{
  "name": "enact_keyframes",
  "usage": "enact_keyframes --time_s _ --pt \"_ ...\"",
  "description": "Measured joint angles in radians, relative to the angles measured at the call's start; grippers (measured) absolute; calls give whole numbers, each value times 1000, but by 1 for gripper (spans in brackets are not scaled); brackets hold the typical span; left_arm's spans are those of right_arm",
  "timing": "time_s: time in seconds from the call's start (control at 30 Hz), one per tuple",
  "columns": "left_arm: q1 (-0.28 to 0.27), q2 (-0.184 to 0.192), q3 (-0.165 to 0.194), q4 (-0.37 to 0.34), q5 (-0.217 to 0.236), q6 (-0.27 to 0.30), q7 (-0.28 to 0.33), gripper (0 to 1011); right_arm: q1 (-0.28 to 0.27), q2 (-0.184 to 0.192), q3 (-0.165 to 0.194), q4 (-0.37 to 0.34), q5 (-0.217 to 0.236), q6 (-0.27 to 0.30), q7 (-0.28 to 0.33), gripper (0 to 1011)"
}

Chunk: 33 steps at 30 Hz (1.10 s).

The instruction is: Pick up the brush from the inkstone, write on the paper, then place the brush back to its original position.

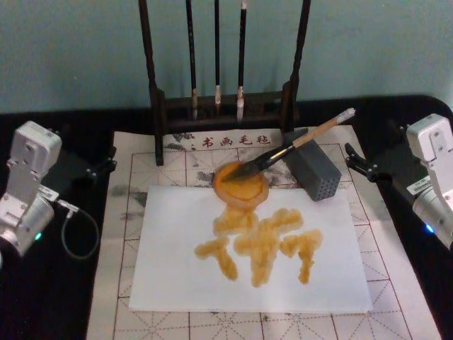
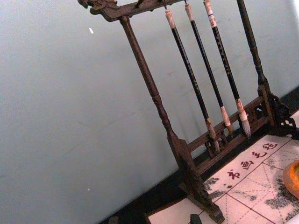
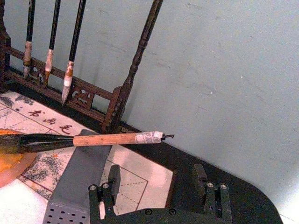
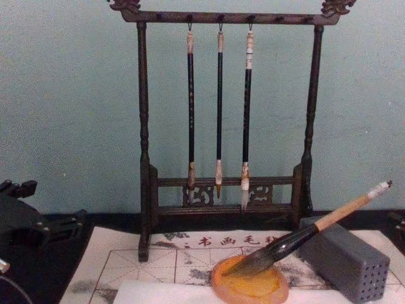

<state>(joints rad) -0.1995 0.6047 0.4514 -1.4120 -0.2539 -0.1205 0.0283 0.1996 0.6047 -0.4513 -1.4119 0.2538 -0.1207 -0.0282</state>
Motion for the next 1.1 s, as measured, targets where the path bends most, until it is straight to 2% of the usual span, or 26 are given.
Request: enact_keyframes --time_s 1.1 --pt "0 0 0 0 0 0 0 1001 0 0 0 0 0 0 0 1000"
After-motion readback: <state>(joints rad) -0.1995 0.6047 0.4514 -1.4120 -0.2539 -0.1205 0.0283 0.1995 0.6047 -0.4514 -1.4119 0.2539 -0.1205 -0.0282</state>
